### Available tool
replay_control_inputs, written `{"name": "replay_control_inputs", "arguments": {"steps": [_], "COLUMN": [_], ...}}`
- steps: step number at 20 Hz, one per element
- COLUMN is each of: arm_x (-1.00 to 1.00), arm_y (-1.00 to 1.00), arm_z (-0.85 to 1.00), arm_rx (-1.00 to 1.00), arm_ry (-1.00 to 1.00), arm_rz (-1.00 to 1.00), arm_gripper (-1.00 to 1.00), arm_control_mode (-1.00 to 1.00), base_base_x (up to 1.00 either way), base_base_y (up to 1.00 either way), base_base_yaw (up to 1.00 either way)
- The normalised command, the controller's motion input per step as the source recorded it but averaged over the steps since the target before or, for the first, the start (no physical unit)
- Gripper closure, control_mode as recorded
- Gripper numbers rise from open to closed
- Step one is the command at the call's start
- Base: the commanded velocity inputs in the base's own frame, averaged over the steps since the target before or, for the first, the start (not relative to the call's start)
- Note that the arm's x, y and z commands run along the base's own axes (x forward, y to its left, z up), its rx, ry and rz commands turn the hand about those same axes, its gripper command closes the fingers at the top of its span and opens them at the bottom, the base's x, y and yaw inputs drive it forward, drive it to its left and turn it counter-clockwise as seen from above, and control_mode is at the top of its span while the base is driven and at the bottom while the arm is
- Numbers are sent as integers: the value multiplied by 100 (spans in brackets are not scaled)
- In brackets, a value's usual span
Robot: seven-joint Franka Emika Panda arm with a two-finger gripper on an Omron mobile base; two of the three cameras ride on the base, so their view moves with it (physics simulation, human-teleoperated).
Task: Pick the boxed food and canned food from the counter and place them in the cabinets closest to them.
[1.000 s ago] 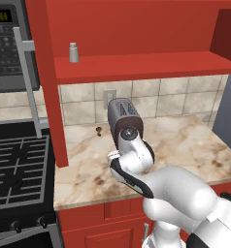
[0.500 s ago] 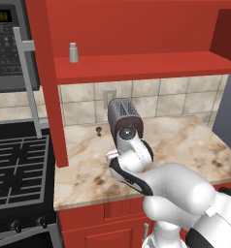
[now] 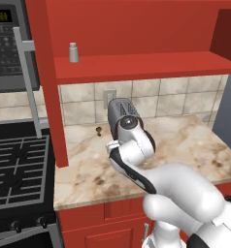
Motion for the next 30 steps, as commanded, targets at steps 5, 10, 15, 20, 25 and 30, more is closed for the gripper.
{"name": "replay_control_inputs", "arguments": {"steps": [5,10,15,20,25,30], "arm_x": [-7,-14,-15,-15,-16,-18], "arm_y": [-13,-19,-19,-18,-19,-18], "arm_z": [67,65,70,74,76,73], "arm_rx": [0,0,1,1,2,2], "arm_ry": [0,-3,-7,-8,-8,-8], "arm_rz": [-2,0,0,0,0,0], "arm_gripper": [100,100,100,100,100,100], "arm_control_mode": [-100,-100,-100,-100,-100,-100], "base_base_x": [0,0,0,0,0,0], "base_base_y": [0,0,0,0,0,0], "base_base_yaw": [0,0,0,0,0,0]}}
